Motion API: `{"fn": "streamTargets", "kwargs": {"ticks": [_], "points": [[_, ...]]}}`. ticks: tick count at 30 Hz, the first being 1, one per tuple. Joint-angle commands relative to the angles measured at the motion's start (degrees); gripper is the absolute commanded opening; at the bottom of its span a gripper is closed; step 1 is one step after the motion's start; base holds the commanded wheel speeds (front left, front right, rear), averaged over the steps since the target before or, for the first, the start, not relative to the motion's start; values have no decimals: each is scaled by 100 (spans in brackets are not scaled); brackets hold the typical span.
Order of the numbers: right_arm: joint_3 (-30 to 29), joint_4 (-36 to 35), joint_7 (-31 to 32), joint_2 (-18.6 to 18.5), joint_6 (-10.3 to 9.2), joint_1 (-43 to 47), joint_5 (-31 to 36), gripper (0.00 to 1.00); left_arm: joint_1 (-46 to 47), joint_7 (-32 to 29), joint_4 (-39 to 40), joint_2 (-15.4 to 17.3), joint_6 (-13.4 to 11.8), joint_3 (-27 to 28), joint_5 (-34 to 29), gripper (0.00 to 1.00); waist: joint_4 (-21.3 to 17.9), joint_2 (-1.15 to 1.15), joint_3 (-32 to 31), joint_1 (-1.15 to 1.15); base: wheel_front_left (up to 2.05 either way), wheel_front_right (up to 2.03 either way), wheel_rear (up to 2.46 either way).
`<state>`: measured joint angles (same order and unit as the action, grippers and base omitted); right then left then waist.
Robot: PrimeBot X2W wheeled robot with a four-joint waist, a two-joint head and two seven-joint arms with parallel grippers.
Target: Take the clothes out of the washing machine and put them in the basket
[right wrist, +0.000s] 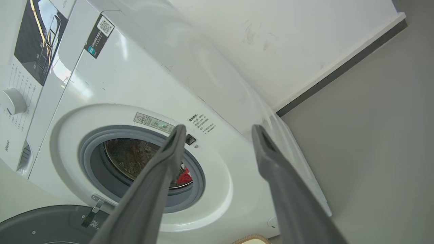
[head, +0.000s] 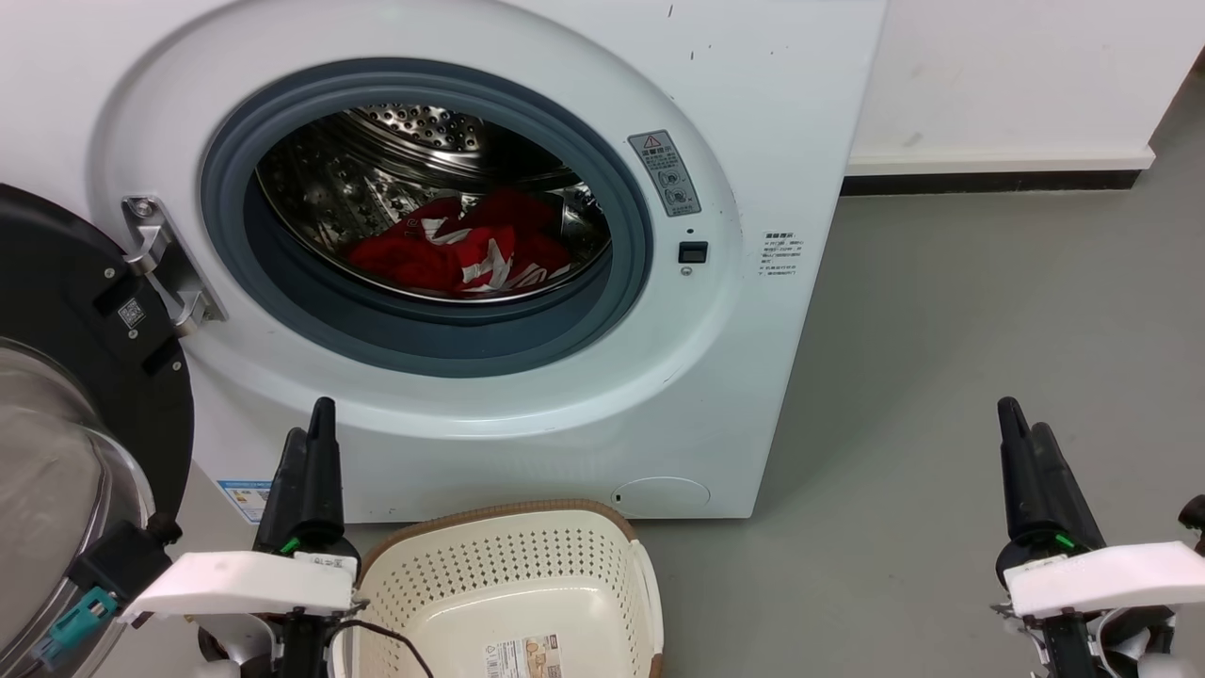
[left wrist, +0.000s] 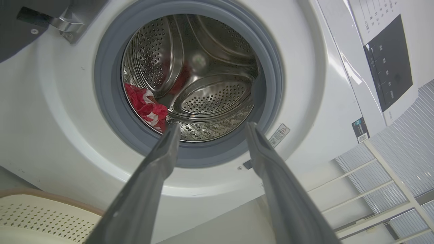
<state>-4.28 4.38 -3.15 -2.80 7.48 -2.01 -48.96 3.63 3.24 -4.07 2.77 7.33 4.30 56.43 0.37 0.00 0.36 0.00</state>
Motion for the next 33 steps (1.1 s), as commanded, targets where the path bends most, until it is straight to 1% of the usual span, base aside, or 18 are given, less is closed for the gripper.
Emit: {"fn": "streamTargets", "kwargs": {"ticks": [1, 14, 23, 33], "points": [[3, -120, -68, -17, 1, 3, 249, 100, 11, 56, 124, 16, 12, -13, -245, 100, 3, 0, 1, 0, 0, 0, 0], [56, -191, -263, -16, 2, 107, 1556, 100, -49, 294, 150, 50, 15, -122, -1495, 100, 33, 0, -9, 0, 0, 0, 0], [85, -242, -297, -16, 1, 181, 2274, 100, -80, 445, 169, 116, 16, -225, -2267, 100, 54, 0, -24, 0, 0, 0, 0], [119, -319, -327, -16, 1, 263, 2977, 100, -125, 596, 162, 131, 16, -260, -2983, 100, 55, 0, -40, 0, 0, 0, 0]]}}
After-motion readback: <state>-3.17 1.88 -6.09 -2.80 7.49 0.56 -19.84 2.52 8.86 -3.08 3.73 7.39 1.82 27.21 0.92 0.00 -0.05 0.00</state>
